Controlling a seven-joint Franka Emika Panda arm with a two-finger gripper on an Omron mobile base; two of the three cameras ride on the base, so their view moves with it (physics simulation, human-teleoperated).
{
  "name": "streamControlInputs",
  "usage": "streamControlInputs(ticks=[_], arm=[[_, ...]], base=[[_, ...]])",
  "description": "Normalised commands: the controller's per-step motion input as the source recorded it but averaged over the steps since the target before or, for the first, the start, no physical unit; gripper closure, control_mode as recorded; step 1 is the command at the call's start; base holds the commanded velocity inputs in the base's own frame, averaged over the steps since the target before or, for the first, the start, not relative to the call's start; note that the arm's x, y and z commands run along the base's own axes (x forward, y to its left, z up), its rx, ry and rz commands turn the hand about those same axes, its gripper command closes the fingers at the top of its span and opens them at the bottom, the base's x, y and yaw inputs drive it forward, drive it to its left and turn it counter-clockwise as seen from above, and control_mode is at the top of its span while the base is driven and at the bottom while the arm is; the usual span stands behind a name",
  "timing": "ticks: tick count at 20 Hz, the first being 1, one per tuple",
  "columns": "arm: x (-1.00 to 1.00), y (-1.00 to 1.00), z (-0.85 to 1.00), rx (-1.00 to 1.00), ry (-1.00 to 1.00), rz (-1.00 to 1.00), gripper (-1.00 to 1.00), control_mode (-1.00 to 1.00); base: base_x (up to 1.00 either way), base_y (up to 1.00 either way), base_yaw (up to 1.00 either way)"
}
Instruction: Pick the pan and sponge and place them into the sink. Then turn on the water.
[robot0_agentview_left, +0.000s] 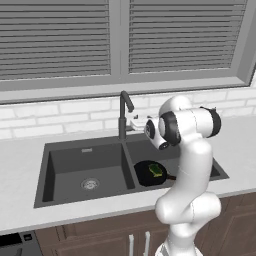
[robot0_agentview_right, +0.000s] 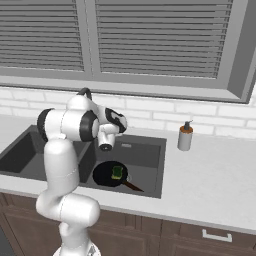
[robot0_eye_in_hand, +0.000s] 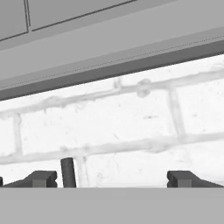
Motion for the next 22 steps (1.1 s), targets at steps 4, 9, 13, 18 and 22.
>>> streamControlInputs(ticks=[4,9,13,18,22], arm=[[0.13,0.1,-0.04,0.0,0.0,0.04,-1.0,-1.0],[0.03,0.06,-0.09,0.0,0.0,0.04,-1.0,-1.0],[0.01,0.01,-0.06,0.0,0.0,0.04,-1.0,-1.0],[0.09,0.05,-0.02,0.0,0.01,0.04,-1.0,-1.0],[0.07,0.04,-0.02,0.0,0.0,0.04,-1.0,-1.0]], base=[[0.0,0.0,0.0],[0.0,0.0,0.0],[0.0,0.0,0.0],[0.0,0.0,0.0],[0.0,0.0,0.0]])
